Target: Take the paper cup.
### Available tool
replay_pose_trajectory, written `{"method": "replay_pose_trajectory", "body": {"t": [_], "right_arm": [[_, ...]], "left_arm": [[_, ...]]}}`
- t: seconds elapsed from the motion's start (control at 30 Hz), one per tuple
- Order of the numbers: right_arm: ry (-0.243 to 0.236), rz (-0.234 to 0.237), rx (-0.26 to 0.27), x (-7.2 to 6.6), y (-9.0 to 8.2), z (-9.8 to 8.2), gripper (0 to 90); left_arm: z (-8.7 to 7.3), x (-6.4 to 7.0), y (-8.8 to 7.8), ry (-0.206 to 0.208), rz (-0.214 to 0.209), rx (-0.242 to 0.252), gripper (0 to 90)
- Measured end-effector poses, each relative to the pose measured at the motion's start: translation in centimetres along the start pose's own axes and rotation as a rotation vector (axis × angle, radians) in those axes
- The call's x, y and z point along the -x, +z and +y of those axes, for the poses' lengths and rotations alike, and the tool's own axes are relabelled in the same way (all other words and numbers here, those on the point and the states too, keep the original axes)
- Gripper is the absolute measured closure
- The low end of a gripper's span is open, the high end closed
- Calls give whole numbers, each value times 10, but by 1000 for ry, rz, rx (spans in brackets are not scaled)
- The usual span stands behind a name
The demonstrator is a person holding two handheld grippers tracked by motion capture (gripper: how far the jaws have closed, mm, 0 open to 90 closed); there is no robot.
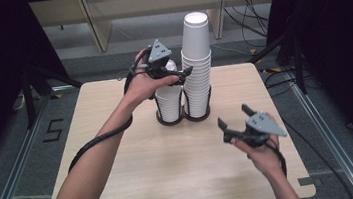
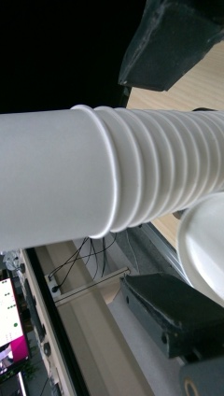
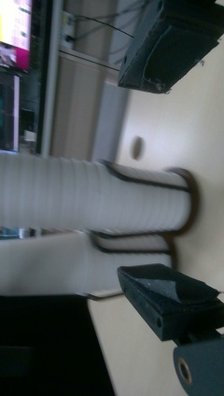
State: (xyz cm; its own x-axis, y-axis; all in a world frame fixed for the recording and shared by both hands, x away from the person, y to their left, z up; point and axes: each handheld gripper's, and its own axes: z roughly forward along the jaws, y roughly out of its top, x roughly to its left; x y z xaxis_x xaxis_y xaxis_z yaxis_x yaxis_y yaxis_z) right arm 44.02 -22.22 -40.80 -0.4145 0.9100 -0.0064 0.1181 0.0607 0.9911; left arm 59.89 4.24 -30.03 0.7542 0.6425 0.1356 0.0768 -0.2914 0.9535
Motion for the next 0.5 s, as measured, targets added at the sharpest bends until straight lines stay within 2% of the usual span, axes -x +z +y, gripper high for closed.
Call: {"method": "replay_pose_trajectory", "body": {"t": [0.03, 0.07, 0.1, 0.17, 0.2, 0.23, 0.27, 0.3, 0.33, 0.43, 0.5], "right_arm": [[-16, -8, 32, 10, 6, 30, 98], [-27, -17, 41, 16, 10, 44, 99], [-27, -17, 41, 16, 10, 44, 99], [-27, -20, 43, 24, 19, 70, 102], [-34, -20, 49, 32, 30, 93, 104], [-34, -20, 49, 32, 30, 93, 104], [-30, -18, 41, 35, 35, 103, 105], [-25, -12, 36, 38, 45, 120, 106], [-31, -11, 30, 39, 50, 128, 107], [-49, -15, 25, 39, 58, 139, 108], [-56, 1, 9, 36, 68, 150, 110]], "left_arm": [[1, 0, 2, -3, -2, -5, 54], [2, 0, 6, -7, 2, -15, 58], [2, 0, 6, -7, 2, -15, 63], [3, 2, 9, -15, -6, -31, 69], [4, 3, 11, -12, -12, -48, 72], [4, 3, 11, -12, -12, -48, 75], [4, 3, 13, -15, -16, -55, 75], [4, 3, 15, -17, -19, -62, 77], [4, 3, 17, -13, -20, -72, 77], [4, 3, 19, -16, -18, -78, 77], [4, 3, 21, -20, -20, -80, 81]]}}
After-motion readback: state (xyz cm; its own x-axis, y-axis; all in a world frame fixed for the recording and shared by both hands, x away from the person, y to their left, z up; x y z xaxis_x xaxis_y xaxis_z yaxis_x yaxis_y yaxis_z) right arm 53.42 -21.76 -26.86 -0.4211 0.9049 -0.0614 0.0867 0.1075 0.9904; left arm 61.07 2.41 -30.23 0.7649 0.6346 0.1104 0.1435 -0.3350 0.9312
